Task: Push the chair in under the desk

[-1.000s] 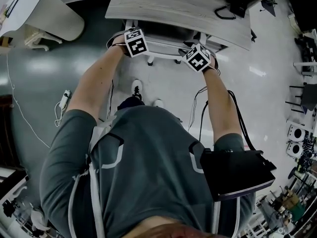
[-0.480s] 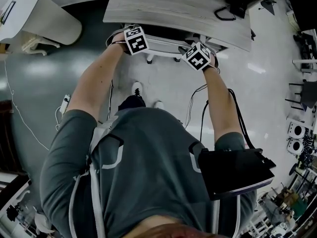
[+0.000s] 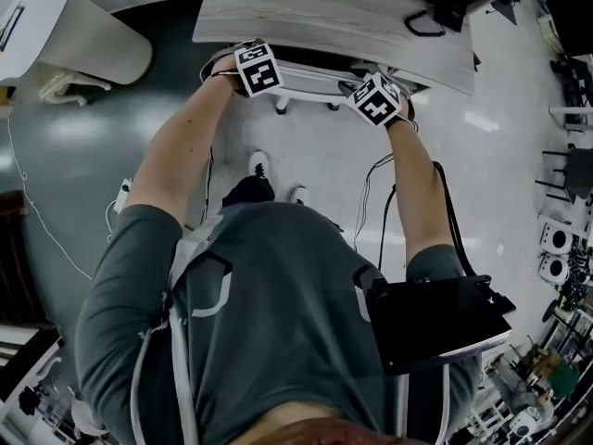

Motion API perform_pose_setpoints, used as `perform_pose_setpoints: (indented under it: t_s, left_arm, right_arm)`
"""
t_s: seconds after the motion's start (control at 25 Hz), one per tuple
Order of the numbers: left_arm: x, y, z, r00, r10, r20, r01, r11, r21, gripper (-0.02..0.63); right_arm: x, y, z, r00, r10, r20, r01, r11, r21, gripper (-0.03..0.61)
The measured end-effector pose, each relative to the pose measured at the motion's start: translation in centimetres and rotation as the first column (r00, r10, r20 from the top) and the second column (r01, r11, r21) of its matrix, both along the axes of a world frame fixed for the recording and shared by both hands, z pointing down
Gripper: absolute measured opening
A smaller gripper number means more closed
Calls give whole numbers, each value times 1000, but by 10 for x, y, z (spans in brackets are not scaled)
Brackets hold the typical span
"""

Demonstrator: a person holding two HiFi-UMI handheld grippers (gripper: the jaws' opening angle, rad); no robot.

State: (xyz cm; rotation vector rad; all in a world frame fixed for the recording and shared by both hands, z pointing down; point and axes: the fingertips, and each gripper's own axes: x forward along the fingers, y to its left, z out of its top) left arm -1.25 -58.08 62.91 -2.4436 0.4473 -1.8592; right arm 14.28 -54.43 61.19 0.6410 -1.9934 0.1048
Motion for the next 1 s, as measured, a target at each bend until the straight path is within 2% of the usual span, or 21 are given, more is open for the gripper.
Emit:
perform_pose_setpoints:
  t_s: [0.24,0.32,0.44,0.56,0.64,0.84,0.92,1.0]
  left_arm:
    - [3,4,3,1000,-15,-7,15,1000,8,198]
    - [4,3,3,999,-33,-29,33,999,17,199]
    - [5,0,1,988,-108,-112,108,994,-10,199]
    - [3,2,-18,966,-162,-203,165,986,-2,199]
    - [0,14,-36,946,-192,-260,200,980,4,198]
    - [6,39,-73,887,-236,-397,276,960,46,195]
    - [10,50,-91,849,-257,-462,320,945,63,170]
    - [14,60,-112,800,-269,-537,364,929,76,144]
  right_arm:
    - [4,2,4,1000,14,8,-14,1000,25,175]
    - [4,2,5,1000,21,20,-22,999,30,178]
    - [4,2,6,995,54,88,-55,998,11,195]
    - [4,4,-11,983,80,166,-90,995,49,196]
    - [5,15,-34,974,86,212,-104,992,77,196]
    - [19,39,-68,934,154,324,-189,979,82,193]
    - [30,49,-80,912,191,363,-233,969,76,173]
    - [39,56,-98,883,216,416,-271,959,79,147]
